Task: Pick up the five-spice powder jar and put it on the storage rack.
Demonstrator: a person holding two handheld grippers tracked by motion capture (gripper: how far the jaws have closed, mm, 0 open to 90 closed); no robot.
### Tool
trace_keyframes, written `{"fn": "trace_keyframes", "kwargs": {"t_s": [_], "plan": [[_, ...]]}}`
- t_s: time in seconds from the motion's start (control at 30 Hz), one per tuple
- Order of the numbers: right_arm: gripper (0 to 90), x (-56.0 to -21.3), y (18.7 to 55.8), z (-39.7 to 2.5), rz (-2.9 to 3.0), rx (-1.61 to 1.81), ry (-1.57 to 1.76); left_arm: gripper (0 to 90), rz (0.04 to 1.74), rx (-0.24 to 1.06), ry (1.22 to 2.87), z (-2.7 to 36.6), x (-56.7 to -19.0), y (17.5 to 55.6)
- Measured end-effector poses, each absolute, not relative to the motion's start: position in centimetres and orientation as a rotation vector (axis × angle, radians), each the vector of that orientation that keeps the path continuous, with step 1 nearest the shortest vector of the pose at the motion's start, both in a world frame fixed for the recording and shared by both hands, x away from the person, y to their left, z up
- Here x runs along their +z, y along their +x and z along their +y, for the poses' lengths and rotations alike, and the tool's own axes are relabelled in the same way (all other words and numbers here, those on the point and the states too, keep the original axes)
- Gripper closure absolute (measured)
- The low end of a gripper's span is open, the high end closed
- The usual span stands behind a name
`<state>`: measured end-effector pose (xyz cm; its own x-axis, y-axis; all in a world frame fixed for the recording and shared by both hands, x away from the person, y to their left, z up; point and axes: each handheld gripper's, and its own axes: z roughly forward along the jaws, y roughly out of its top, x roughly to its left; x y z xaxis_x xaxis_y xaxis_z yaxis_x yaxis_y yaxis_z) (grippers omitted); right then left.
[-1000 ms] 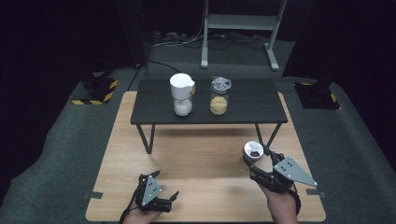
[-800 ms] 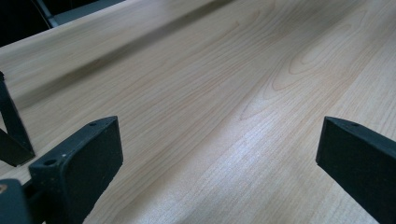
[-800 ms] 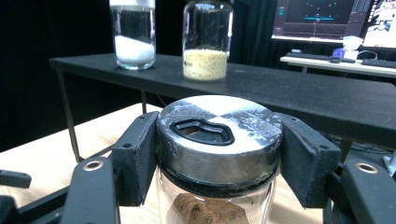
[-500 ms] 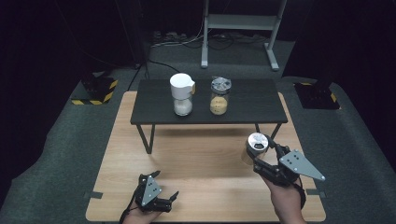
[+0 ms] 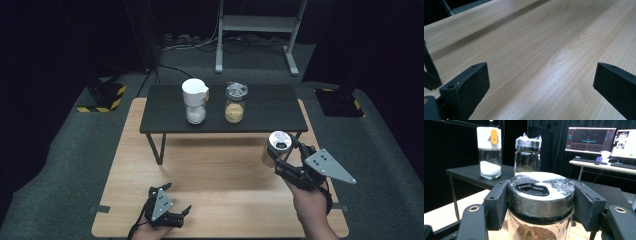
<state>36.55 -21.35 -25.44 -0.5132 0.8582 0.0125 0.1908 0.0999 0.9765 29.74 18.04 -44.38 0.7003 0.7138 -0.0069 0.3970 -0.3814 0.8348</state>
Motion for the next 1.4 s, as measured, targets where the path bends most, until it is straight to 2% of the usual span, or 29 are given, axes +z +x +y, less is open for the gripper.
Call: {"fn": "trace_keyframes", "kwargs": {"t_s": [1.4], "plan": [[34.7,-21.3,42.1,-19.6,1.714,1.427,1.033,0.8,0.848,0.442,2.008,18.2,-44.4,29.6]]}}
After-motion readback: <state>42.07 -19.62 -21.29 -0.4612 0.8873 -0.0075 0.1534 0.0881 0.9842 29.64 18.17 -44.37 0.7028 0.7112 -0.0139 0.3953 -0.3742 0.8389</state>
